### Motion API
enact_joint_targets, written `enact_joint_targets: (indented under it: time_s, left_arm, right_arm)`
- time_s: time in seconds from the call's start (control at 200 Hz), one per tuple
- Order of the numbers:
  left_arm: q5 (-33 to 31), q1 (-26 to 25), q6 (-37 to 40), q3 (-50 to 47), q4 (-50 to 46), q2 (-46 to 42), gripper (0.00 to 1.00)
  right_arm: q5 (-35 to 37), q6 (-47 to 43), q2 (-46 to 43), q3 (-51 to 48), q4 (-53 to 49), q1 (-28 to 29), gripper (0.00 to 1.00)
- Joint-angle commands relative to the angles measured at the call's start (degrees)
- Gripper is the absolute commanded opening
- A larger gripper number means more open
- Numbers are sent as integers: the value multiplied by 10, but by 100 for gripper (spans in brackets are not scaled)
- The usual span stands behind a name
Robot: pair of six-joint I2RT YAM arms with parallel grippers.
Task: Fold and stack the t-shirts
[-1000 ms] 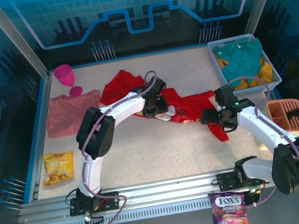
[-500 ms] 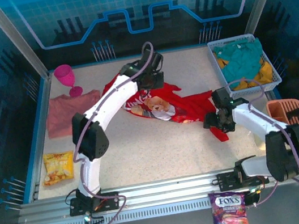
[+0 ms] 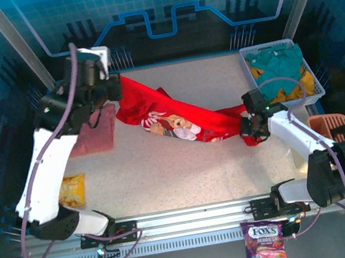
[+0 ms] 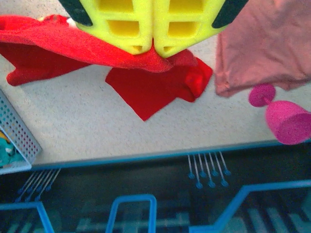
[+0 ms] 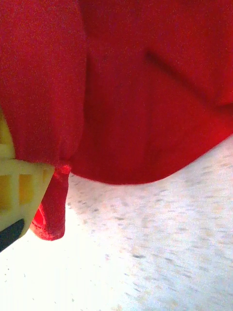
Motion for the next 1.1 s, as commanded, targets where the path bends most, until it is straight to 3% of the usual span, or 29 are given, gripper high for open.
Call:
enact_joint_targets:
  time_s: [0.0,0.22,0.4,0.515,0.6,0.68,0.825,1.096]
  left_arm:
    - [15,34,28,4,0,11,0]
    - [92,108,27,-11,127,81,0]
    - [177,166,-7,153,127,238,0]
    - [153,169,19,237,129,284,0]
    - [145,171,32,269,97,288,0]
    - [146,165,36,176,118,232,0]
    - [126,138,35,-150,250,26,0]
    - [119,98,-94,-372,70,-216,0]
  right_arm:
    - [45,-10,0,75,-18,10,0]
    - [127,-10,89,257,44,13,0]
    - [170,-45,187,449,58,8,0]
    - [160,-62,205,502,39,9,0]
    - [153,-58,175,462,21,15,0]
    - [144,-43,131,384,8,23,0]
    - [137,-14,47,227,-27,49,1]
    - [121,52,-68,85,-154,96,5]
